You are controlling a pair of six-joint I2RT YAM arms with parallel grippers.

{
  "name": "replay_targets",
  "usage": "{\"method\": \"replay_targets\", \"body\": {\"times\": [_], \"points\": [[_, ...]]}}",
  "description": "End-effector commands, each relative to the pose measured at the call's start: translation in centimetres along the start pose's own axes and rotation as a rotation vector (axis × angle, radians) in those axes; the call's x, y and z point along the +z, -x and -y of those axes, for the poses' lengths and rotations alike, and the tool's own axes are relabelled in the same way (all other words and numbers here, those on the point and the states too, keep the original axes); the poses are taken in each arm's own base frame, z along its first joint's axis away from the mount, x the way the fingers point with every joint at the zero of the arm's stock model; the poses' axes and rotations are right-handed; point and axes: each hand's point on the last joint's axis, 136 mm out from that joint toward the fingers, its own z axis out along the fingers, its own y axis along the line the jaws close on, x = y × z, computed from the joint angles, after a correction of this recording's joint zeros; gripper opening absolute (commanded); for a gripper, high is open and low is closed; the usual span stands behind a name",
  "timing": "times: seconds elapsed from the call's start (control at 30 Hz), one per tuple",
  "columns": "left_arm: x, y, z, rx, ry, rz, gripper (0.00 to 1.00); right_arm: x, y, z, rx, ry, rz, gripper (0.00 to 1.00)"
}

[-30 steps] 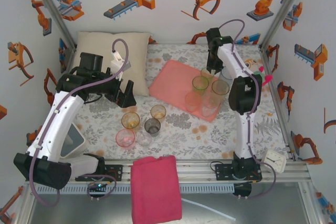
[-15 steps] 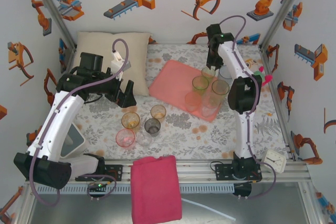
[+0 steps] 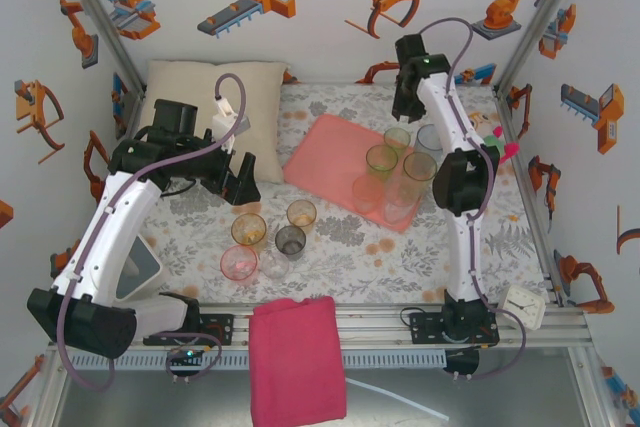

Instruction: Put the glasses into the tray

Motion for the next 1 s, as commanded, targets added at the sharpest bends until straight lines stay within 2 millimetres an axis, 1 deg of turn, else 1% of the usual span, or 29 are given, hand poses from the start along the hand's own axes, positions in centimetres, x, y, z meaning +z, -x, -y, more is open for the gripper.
{"method": "replay_targets", "body": {"times": [0.0, 0.1, 0.17, 0.2, 0.23, 0.3, 0.33, 0.4, 0.43, 0.47, 0.53, 0.57, 0.63, 0.7, 0.77, 0.83, 0.9, 0.97], "points": [[-0.4, 0.6, -0.3, 0.025, 0.015, 0.000, 0.97, -1.0, 1.1, 0.0, -0.007, 0.015, 0.022, 0.34], [-0.2, 0.5, -0.5, 0.065, 0.020, -0.026, 0.97, -2.7, 2.3, 0.0, -0.008, 0.022, 0.067, 0.34], [0.2, 0.5, -0.5, 0.079, 0.005, -0.049, 0.97, -4.8, 3.1, 0.4, -0.008, 0.022, 0.109, 0.34], [0.6, 0.4, -0.5, 0.087, -0.006, -0.062, 0.97, -5.9, 3.5, 0.6, -0.009, 0.018, 0.131, 0.34], [1.1, 0.3, -0.5, 0.098, -0.012, -0.079, 0.97, -7.5, 3.9, 0.9, -0.007, 0.019, 0.158, 0.34], [2.0, 0.0, -0.1, 0.139, -0.017, -0.109, 0.97, -10.3, 4.0, 1.5, -0.001, 0.026, 0.191, 0.33], [2.6, -0.2, 0.0, 0.164, -0.012, -0.129, 0.97, -12.0, 3.8, 1.7, 0.000, 0.035, 0.206, 0.33], [3.6, -0.6, 0.7, 0.217, -0.009, -0.166, 0.97, -14.7, 3.0, 2.3, -0.002, 0.045, 0.224, 0.32], [4.1, -0.8, 1.0, 0.243, -0.010, -0.178, 0.97, -16.1, 2.3, 2.6, -0.005, 0.049, 0.229, 0.32], [4.6, -1.0, 1.2, 0.256, -0.010, -0.189, 0.97, -16.9, 1.6, 2.8, -0.008, 0.053, 0.228, 0.32], [5.3, -1.3, 1.1, 0.246, -0.002, -0.206, 0.99, -19.3, -0.8, 3.5, -0.016, 0.065, 0.223, 0.32], [5.4, -1.4, 1.1, 0.234, 0.001, -0.213, 1.00, -20.4, -1.9, 3.7, -0.020, 0.071, 0.227, 0.31], [5.3, -1.9, 0.6, 0.212, 0.033, -0.223, 0.98, -22.1, -4.7, 4.4, -0.031, 0.072, 0.227, 0.31], [5.0, -2.6, -0.1, 0.209, 0.070, -0.229, 0.96, -23.3, -7.6, 4.9, -0.035, 0.087, 0.223, 0.31], [4.8, -3.7, -0.6, 0.207, 0.090, -0.239, 0.92, -24.1, -10.3, 5.5, -0.038, 0.101, 0.215, 0.31], [4.3, -4.7, -1.1, 0.180, 0.099, -0.244, 0.88, -24.5, -13.3, 6.5, -0.028, 0.098, 0.205, 0.31], [3.9, -5.3, -1.5, 0.142, 0.100, -0.245, 0.84, -24.7, -15.9, 7.6, -0.007, 0.098, 0.195, 0.30], [3.7, -6.0, -1.9, 0.120, 0.104, -0.255, 0.83, -24.5, -18.3, 8.6, 0.020, 0.101, 0.184, 0.30]]}}
